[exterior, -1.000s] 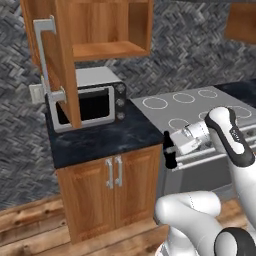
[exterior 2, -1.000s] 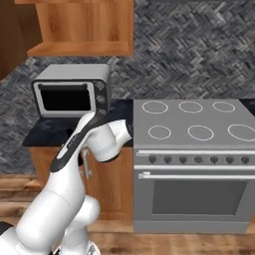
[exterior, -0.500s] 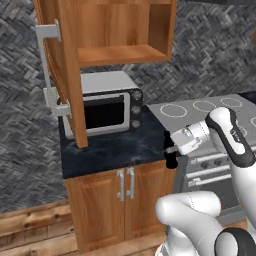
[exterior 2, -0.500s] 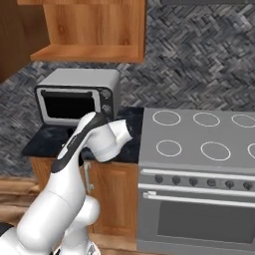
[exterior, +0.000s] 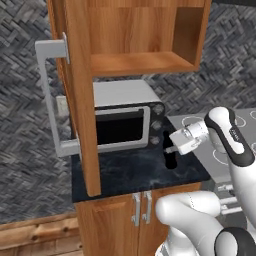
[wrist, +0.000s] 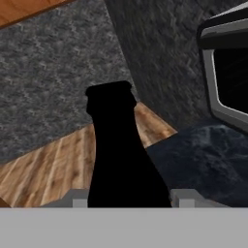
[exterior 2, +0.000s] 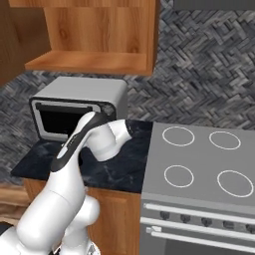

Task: Pick the bottled drink from the counter and place it in the open cabinet.

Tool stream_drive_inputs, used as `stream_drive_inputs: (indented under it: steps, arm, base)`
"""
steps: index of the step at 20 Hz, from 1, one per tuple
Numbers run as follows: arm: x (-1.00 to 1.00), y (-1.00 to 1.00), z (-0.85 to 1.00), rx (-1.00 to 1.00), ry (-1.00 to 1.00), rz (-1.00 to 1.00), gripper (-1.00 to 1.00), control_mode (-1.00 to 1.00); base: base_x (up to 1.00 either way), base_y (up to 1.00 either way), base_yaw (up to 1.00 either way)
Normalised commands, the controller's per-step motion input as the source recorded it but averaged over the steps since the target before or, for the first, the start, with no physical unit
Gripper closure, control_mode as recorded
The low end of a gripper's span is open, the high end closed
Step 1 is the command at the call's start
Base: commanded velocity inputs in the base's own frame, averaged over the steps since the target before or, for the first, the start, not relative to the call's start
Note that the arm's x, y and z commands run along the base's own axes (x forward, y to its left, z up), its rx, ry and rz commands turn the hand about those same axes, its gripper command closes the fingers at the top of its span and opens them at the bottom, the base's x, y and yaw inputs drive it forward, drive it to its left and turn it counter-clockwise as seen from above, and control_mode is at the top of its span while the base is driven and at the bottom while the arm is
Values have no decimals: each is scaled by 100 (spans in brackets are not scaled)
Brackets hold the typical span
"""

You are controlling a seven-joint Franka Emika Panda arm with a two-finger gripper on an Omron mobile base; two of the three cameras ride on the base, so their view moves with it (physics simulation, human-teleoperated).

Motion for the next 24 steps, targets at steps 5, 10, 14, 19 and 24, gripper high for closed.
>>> stream_drive_inputs:
  steps: [5, 10, 14, 19, 24]
  arm:
    - [0, 0, 0, 0, 0, 0, 100, 100]
    - [0, 0, 0, 0, 0, 0, 100, 100]
    - [0, 0, 0, 0, 0, 0, 100, 100]
    - [0, 0, 0, 0, 0, 0, 100, 100]
    - [0, 0, 0, 0, 0, 0, 100, 100]
  base:
    - [43, -9, 10]
    - [8, -6, 9]
    - [0, 0, 0]
    - [0, 0, 0]
    - [0, 0, 0]
